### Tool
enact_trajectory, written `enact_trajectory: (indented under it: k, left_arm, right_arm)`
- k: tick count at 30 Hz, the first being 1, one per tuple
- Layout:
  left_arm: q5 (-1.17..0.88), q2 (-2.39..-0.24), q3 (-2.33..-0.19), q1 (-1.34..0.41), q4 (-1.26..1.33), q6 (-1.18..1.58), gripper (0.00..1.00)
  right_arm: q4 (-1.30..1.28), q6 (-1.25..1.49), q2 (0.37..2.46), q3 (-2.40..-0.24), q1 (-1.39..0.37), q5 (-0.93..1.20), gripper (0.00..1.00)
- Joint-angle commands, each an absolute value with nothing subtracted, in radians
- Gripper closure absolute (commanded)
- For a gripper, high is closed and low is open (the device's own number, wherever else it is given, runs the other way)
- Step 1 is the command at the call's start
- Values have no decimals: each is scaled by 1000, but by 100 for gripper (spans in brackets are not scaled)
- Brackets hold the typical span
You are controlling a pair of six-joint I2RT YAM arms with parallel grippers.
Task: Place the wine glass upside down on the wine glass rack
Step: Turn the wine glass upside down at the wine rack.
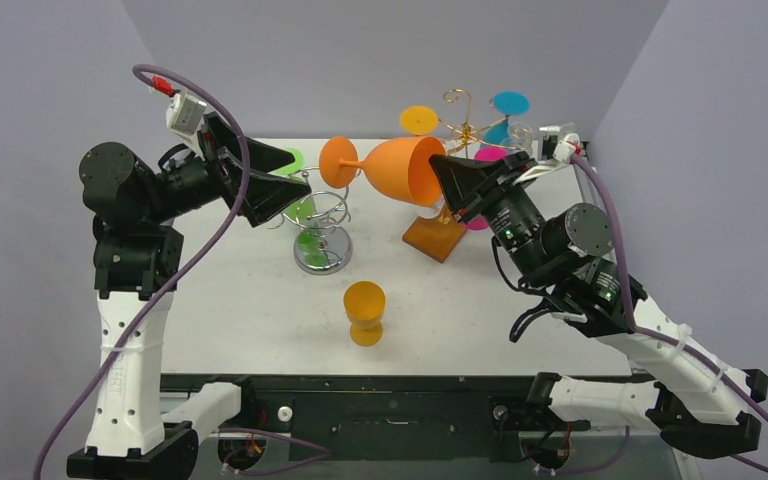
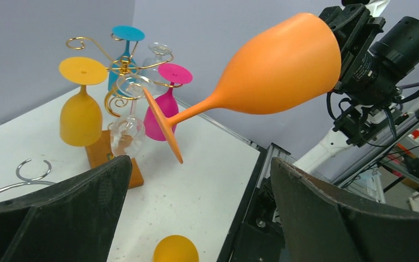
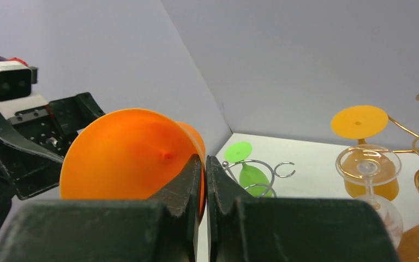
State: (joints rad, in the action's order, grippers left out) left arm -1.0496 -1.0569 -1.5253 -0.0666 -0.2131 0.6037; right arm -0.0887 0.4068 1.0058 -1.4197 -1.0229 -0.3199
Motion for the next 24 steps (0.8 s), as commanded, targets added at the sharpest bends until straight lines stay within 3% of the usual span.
enact_trajectory:
  k: [1, 5, 7, 14, 24]
  left_arm:
    - [-992, -1048, -1571, -71, -294, 503, 4]
    - [-959, -1058, -1548, -95, -291, 531, 1]
    - [-915, -1073, -1556, -120, -362, 499, 12]
    - [-832, -1091, -1580, -138, -490, 413, 26]
    - [-913, -1105, -1577, -139, -522, 422, 80]
  right_arm:
    - [-86, 364, 1007, -1443, -1040, -364, 100]
    - [-69, 320, 1039, -1458, -1112, -422, 100]
    - [-60, 291, 1056, -1469, -1155, -452, 100]
    - [-25, 228, 1075, -1476, -1226, -514, 100]
    - [23, 108, 1104, -1481, -1331, -612, 100]
